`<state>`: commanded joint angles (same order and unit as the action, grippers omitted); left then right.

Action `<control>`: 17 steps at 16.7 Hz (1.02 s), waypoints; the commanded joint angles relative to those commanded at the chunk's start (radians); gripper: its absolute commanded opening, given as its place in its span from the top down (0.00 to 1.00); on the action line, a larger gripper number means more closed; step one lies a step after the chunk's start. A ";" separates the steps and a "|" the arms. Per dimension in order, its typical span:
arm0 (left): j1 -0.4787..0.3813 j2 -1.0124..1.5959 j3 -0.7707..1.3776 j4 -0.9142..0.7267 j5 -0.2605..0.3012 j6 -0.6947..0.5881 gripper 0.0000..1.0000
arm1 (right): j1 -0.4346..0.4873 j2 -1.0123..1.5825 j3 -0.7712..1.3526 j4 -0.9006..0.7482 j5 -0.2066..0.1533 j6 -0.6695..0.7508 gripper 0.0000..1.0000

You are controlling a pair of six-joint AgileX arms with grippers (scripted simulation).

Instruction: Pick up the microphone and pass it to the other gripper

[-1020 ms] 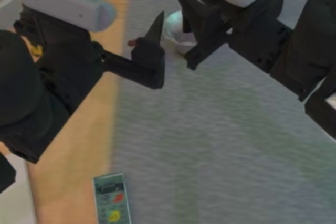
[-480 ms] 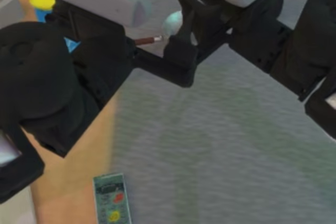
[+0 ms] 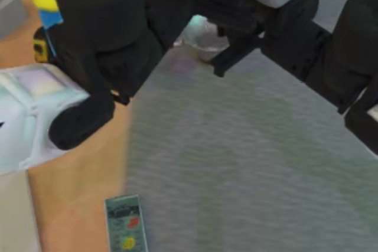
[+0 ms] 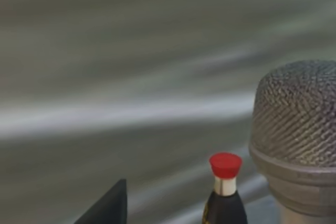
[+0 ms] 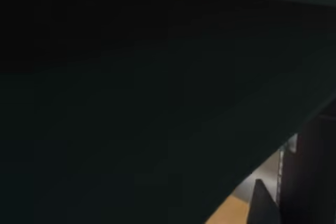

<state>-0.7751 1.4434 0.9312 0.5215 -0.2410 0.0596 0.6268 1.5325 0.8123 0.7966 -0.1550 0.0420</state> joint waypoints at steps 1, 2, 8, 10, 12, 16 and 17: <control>0.010 0.035 0.028 0.008 0.011 0.000 0.00 | 0.000 0.000 0.000 0.000 0.000 0.000 1.00; 0.018 0.060 0.048 0.014 0.019 0.000 0.00 | 0.000 0.000 0.000 0.000 0.000 0.000 1.00; 0.024 0.077 0.064 0.019 0.026 0.000 0.08 | 0.000 0.000 0.000 0.000 0.000 0.000 1.00; 0.024 0.077 0.064 0.019 0.026 0.000 0.23 | 0.000 0.000 0.000 0.000 0.000 0.000 1.00; 0.024 0.077 0.064 0.019 0.026 0.000 0.38 | 0.000 0.000 0.000 0.000 0.000 0.000 1.00; 0.024 0.077 0.064 0.019 0.026 0.000 0.68 | 0.000 0.000 0.000 0.000 0.000 0.000 1.00; 0.024 0.077 0.064 0.019 0.026 0.000 0.75 | 0.000 0.000 0.000 0.000 0.000 0.000 1.00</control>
<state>-0.7509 1.5201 0.9948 0.5401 -0.2153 0.0599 0.6268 1.5325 0.8123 0.7966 -0.1550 0.0420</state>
